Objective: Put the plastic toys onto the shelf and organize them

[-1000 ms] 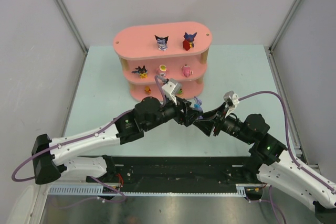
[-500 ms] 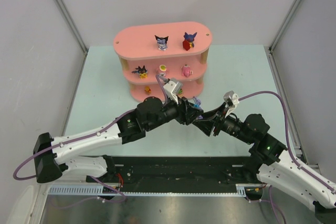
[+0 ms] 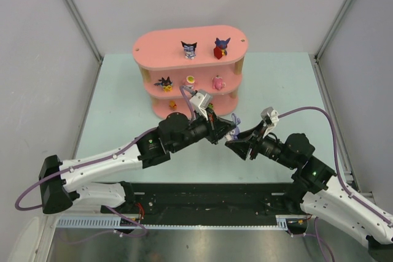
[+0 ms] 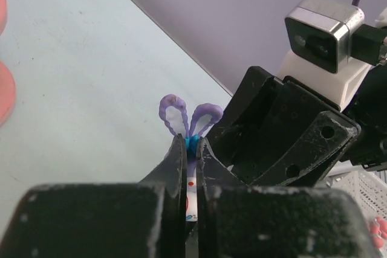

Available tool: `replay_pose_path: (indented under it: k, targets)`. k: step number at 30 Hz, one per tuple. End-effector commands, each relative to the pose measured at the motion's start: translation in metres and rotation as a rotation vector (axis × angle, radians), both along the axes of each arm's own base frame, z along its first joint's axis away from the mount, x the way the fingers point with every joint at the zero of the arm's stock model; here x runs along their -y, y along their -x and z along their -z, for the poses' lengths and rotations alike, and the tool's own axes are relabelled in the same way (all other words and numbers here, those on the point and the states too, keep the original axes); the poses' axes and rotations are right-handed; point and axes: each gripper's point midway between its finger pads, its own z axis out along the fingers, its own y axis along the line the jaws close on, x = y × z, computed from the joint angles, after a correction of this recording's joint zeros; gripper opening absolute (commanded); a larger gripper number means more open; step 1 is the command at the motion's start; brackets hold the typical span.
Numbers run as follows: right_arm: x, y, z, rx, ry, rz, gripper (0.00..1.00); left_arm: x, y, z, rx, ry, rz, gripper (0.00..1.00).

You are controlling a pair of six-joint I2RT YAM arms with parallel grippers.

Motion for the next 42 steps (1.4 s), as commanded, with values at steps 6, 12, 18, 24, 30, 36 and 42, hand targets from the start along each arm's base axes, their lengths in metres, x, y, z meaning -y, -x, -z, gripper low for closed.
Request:
replay_pose_path:
  k: [6, 12, 18, 24, 30, 36, 42]
  targets:
    - [0.006, -0.001, -0.040, 0.094, -0.077, 0.023, 0.00, 0.001, 0.004, -0.012, 0.002, 0.033, 0.011, 0.00]
    - [0.006, -0.001, -0.039, 0.092, -0.077, 0.024, 0.00, 0.000, 0.006, -0.011, 0.004, 0.038, 0.017, 0.30]
    - [0.007, 0.000, -0.039, 0.095, -0.076, 0.026, 0.00, -0.001, 0.009, -0.011, 0.003, 0.041, 0.027, 0.58]
    - [0.007, 0.000, -0.041, 0.097, -0.082, 0.023, 0.00, 0.003, 0.010, -0.005, -0.009, 0.037, 0.041, 0.61]
    - [0.006, 0.001, -0.042, 0.099, -0.085, 0.017, 0.00, 0.012, 0.012, -0.003, -0.019, 0.037, 0.056, 0.61]
    - [0.006, 0.002, -0.042, 0.098, -0.085, 0.013, 0.00, 0.018, 0.011, -0.003, -0.022, 0.028, 0.065, 0.61]
    - [0.007, 0.002, -0.042, 0.101, -0.087, 0.012, 0.00, 0.021, 0.010, -0.001, -0.027, 0.024, 0.063, 0.59]
